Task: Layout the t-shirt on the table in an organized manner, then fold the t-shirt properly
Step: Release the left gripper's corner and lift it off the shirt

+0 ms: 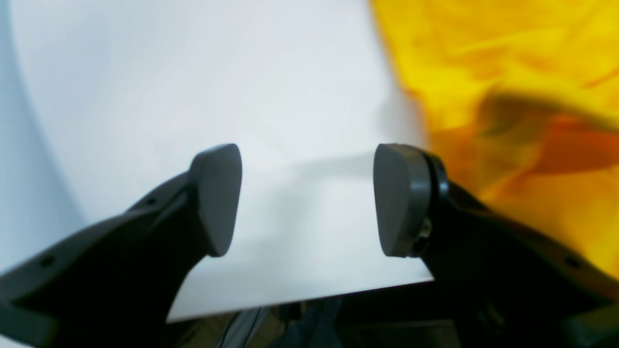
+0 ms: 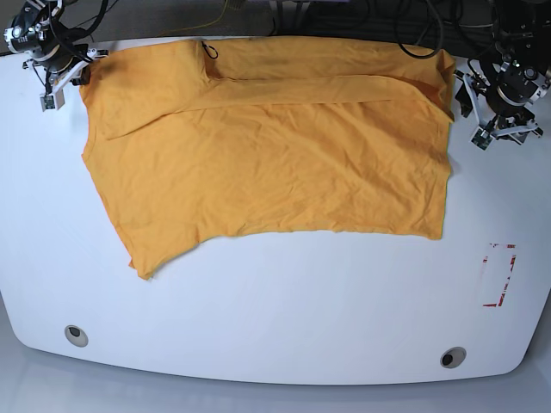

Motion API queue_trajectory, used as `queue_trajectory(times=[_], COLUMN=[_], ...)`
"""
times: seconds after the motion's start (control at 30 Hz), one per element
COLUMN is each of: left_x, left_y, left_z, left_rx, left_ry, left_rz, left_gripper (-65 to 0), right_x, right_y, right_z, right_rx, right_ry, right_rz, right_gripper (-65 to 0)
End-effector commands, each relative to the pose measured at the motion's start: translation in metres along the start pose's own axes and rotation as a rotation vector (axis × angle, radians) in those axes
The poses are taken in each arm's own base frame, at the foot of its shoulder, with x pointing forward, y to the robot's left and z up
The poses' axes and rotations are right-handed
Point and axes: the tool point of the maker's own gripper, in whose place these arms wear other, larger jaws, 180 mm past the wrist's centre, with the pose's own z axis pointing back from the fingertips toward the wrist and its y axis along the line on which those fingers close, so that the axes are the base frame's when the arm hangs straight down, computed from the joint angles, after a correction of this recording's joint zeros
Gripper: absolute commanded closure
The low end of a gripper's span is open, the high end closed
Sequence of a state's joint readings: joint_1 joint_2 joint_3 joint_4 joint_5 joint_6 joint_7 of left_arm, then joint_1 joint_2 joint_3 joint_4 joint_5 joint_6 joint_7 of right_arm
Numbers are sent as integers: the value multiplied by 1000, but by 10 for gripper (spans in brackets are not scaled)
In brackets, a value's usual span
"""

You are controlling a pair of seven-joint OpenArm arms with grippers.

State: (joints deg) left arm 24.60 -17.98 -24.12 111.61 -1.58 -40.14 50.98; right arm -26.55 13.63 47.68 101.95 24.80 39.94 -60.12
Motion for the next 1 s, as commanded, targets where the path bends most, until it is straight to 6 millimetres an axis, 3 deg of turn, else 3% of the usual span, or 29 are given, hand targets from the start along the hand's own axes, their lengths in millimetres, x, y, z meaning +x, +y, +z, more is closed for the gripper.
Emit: queue_trajectory(times=[0.0, 0.07, 0.27, 0.33, 0.47, 0.73, 0.97], left_x=[6, 6, 19, 25, 47, 91, 78], left_y=[6, 6, 26, 28, 25, 27, 2], left_z=[4, 4, 9, 11, 15, 44, 56], left_rx=[16, 19, 75, 84, 86, 138, 120], left_ry=[-21, -25, -102, -149, -285, -671, -746], left_rz=[-15, -13, 24, 38, 74, 212, 295], left_gripper=[-394, -361, -100, -40, -23, -22, -22], right_x=[11, 11, 12, 11, 13, 19, 26], right_y=[-6, -6, -6, -3, 0, 1, 2], right_z=[6, 6, 6, 4, 3, 1, 0], right_rx=[-18, -18, -16, -11, -7, -2, -2], right_ry=[-34, -34, -39, -41, -46, -63, -80], right_rz=[20, 20, 17, 9, 2, -1, -2], right_gripper=[0, 0, 0, 0, 0, 0, 0])
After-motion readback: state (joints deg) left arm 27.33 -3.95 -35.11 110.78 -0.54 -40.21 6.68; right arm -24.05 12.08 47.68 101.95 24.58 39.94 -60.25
